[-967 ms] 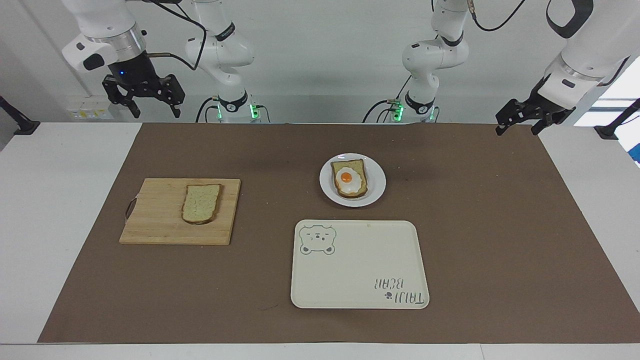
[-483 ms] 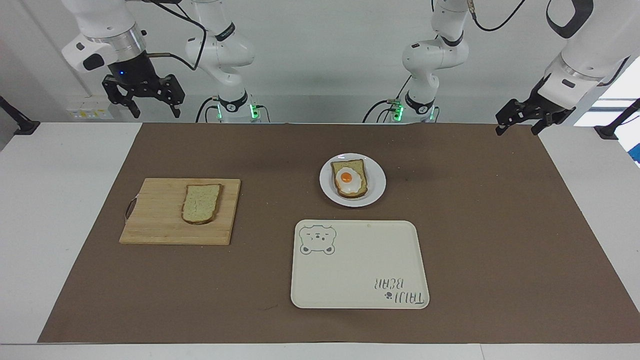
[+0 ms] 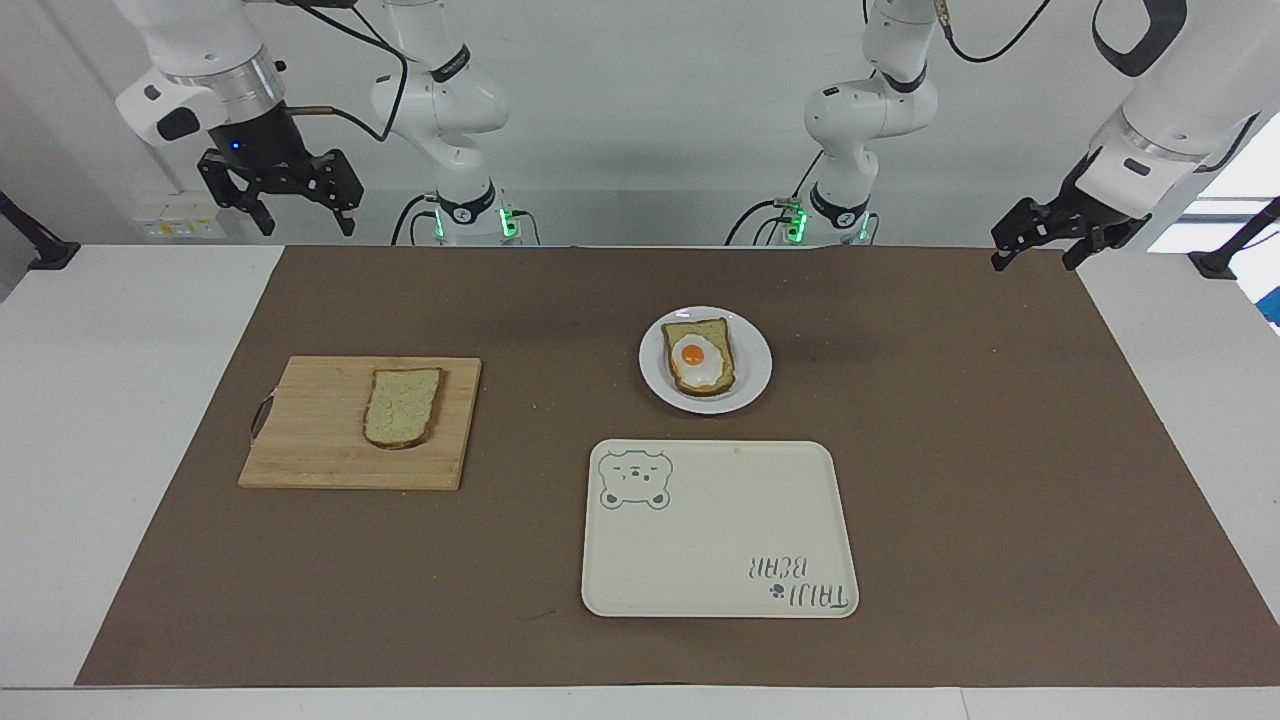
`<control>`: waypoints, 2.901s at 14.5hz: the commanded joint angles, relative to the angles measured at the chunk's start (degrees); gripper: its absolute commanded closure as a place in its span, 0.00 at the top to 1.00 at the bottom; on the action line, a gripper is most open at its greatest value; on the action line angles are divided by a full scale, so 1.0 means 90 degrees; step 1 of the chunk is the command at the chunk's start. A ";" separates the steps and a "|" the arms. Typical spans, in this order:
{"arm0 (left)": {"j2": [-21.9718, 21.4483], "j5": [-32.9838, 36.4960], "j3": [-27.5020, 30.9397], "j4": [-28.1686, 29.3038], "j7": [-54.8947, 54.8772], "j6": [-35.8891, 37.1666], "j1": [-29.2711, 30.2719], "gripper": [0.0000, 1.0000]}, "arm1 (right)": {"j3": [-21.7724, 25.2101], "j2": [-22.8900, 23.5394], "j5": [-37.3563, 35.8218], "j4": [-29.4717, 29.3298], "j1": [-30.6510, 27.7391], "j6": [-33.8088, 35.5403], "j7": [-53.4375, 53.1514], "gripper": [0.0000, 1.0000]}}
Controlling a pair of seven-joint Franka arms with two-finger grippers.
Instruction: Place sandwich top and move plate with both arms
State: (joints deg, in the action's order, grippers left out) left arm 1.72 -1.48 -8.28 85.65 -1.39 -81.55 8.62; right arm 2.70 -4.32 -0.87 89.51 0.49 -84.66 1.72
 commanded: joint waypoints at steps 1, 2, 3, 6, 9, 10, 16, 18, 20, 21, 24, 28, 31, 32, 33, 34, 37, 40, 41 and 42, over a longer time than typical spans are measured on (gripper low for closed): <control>-0.0093 0.0028 -0.0027 0.0044 0.0057 0.0018 0.0048 1.00 | -0.0007 -0.0203 0.0058 0.0260 -0.0055 -0.0017 0.0121 1.00; -0.0093 0.0028 -0.0027 0.0044 0.0057 0.0018 0.0048 1.00 | -0.0007 -0.0213 0.0058 0.0279 -0.0045 -0.0036 0.0092 1.00; -0.0093 0.0028 -0.0027 0.0044 0.0057 0.0018 0.0048 1.00 | -0.0016 -0.0213 0.0058 0.0289 -0.0006 -0.0075 0.0092 1.00; -0.0093 0.0028 -0.0027 0.0044 0.0057 0.0018 0.0048 1.00 | -0.0016 -0.0213 0.0058 0.0289 0.0004 -0.0105 0.0101 1.00; -0.0093 0.0028 -0.0027 0.0044 0.0057 0.0018 0.0048 1.00 | -0.0016 -0.0213 0.0058 0.0309 0.0004 -0.0105 0.0101 1.00; -0.0093 0.0028 -0.0027 0.0044 0.0057 0.0018 0.0048 1.00 | -0.0016 -0.0213 0.0058 0.0309 -0.0006 -0.0105 0.0101 1.00; -0.0093 0.0028 -0.0027 0.0044 0.0057 0.0018 0.0048 1.00 | -0.0016 -0.0223 0.0058 0.0445 -0.0045 -0.0182 0.0140 1.00; -0.0093 0.0028 -0.0027 0.0044 0.0057 0.0018 0.0048 1.00 | -0.0016 -0.0223 0.0058 0.0572 -0.0064 -0.0339 0.0150 1.00; -0.0093 0.0028 -0.0027 0.0044 0.0057 0.0018 0.0048 1.00 | -0.0007 -0.0203 0.0068 0.0640 -0.0074 -0.0407 0.0160 1.00; -0.0093 0.0028 -0.0027 0.0044 0.0057 0.0018 0.0048 1.00 | -0.0007 -0.0213 0.0068 0.0728 -0.0084 -0.0533 0.0170 1.00; -0.0093 0.0028 -0.0036 0.0044 0.0057 0.0018 0.0048 1.00 | -0.0007 -0.0174 0.0117 0.1040 -0.0182 -0.0914 0.0325 1.00; -0.0093 0.0028 -0.0036 0.0044 0.0057 0.0018 0.0058 1.00 | -0.0007 -0.0067 0.0146 0.1518 -0.0328 -0.1471 0.0491 1.00; -0.0093 0.0028 -0.0036 0.0044 0.0057 0.0018 0.0048 1.00 | -0.0007 0.0031 0.0466 0.2016 -0.0571 -0.2134 0.0764 1.00; -0.0093 0.0028 -0.0027 0.0044 0.0057 0.0018 0.0048 1.00 | -0.0007 0.0099 0.0526 0.2114 -0.0650 -0.2271 0.0910 1.00; -0.0093 0.0028 -0.0027 0.0044 0.0057 0.0018 0.0048 1.00 | -0.0007 0.0216 0.0537 0.2154 -0.0699 -0.2379 0.1067 1.00; -0.0093 0.0028 -0.0027 0.0044 0.0057 0.0018 0.0048 1.00 | -0.0007 0.0362 0.0556 0.2164 -0.0767 -0.2496 0.1223 1.00; -0.0093 0.0028 -0.0027 0.0044 0.0057 0.0018 0.0048 1.00 | -0.0007 0.0782 0.0858 0.2271 -0.0884 -0.2916 0.1585 1.00; -0.0093 0.0028 -0.0027 0.0044 0.0057 0.0018 0.0058 1.00 | -0.0007 0.0881 0.0966 0.2681 -0.0914 -0.3570 0.1790 1.00; -0.0093 0.0028 -0.0027 0.0044 0.0057 0.0018 0.0048 1.00 | -0.0007 0.0939 0.1053 0.2769 -0.0924 -0.3649 0.1839 1.00; -0.0093 0.0028 -0.0027 0.0044 0.0057 0.0018 0.0058 1.00 | -0.0007 0.1036 0.1209 0.2799 -0.0933 -0.3727 0.2052 1.00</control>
State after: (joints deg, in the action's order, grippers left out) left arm 1.72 -1.48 -8.28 85.65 -1.39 -81.55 8.62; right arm 2.97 5.02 7.12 112.63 -7.01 -116.14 16.54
